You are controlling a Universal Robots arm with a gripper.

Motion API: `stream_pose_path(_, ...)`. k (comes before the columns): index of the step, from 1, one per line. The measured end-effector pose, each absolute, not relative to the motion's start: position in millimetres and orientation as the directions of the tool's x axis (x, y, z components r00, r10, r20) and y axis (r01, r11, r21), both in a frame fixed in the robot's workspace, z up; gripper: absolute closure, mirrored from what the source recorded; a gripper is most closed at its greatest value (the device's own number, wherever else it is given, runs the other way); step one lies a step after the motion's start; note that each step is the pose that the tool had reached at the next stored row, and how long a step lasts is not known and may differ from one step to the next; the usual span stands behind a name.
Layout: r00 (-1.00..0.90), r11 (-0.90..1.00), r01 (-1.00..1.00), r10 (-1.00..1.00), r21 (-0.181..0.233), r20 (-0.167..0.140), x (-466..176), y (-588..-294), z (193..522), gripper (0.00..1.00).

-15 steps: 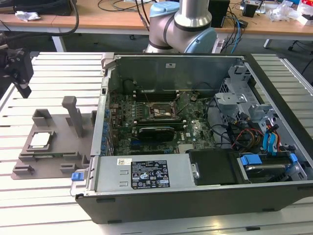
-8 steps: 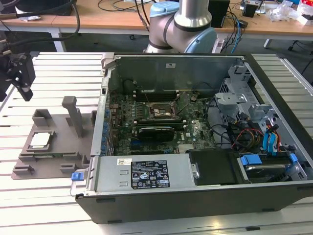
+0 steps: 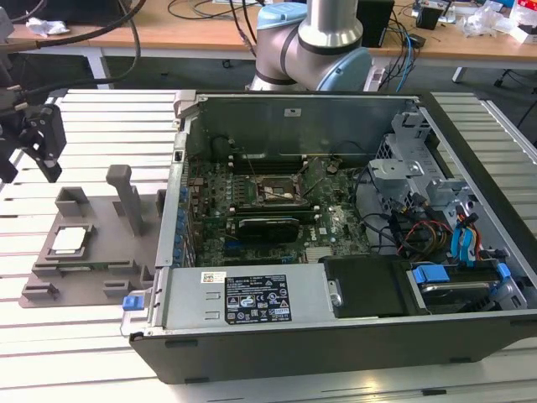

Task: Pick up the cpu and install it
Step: 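Pick up the cpu and move it towards the insertion slot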

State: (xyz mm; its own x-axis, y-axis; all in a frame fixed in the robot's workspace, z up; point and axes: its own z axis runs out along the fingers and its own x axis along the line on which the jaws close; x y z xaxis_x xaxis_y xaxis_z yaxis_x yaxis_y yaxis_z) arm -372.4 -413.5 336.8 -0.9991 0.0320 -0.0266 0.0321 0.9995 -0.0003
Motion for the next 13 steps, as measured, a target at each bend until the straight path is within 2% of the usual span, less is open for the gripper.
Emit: stream_pose_path(13,-0.999,0.999,0.032,0.032,0.0,-0.027,-372.4,-413.5,316.9,0.4)
